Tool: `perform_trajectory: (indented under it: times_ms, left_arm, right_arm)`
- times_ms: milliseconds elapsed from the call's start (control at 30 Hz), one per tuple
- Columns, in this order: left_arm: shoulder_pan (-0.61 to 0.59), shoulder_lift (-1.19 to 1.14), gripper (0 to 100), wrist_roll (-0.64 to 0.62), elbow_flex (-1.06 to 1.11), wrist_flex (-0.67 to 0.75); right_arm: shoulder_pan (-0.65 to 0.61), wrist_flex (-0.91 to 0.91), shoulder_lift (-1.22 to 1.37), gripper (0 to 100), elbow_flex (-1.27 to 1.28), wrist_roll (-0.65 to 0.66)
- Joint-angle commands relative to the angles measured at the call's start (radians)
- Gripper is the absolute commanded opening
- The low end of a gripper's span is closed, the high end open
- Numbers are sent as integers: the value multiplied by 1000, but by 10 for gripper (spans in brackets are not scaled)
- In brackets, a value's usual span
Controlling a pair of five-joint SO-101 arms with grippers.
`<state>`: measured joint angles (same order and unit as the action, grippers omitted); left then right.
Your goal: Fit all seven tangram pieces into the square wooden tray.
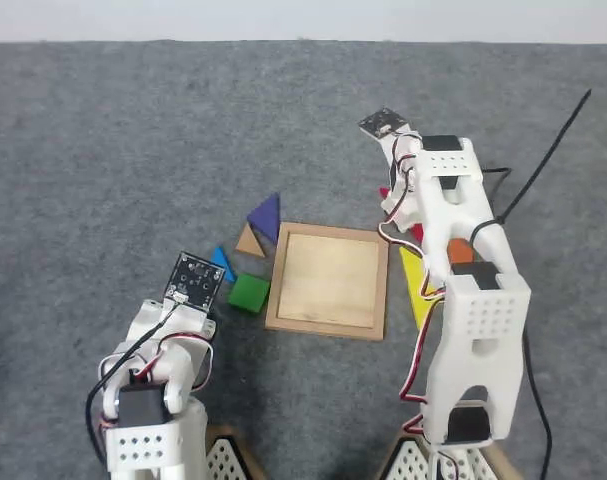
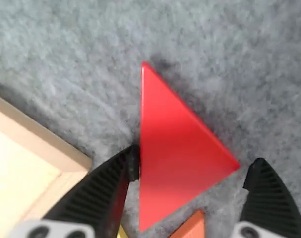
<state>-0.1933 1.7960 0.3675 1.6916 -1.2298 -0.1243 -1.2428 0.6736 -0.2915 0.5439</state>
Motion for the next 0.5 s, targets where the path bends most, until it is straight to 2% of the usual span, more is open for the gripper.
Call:
perform_trajectory:
  times_ms: [0, 233, 467]
  left_arm:
    - [-5, 20, 108, 9, -7, -11]
    - [-5, 20, 108, 9, -7, -11]
    - [-5, 20, 108, 9, -7, -11]
  right_arm:
    - [18, 16, 2, 318, -26, -5]
    - [18, 12, 2, 90, -21, -11]
    - [16, 12, -30, 86, -29, -14]
